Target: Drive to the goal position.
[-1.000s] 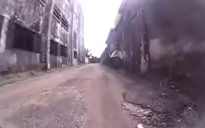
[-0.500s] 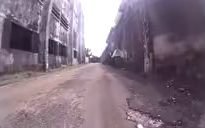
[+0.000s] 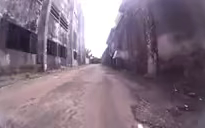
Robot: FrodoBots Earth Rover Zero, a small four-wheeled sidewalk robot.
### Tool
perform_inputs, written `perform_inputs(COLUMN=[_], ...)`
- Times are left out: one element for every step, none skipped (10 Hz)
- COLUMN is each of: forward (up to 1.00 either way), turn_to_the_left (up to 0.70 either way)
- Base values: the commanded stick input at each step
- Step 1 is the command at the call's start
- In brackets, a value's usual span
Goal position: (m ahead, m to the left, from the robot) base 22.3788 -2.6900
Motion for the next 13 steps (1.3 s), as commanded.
perform_inputs(forward=[0.50, 0.50, 0.50, 0.50, 0.50, 0.50, 0.50, 0.50, 0.50, 0.50, 0.50, 0.50, 0.50], turn_to_the_left=[0.00, 0.00, 0.00, 0.00, 0.00, 0.00, 0.00, 0.00, 0.00, 0.00, 0.00, 0.00, 0.00])
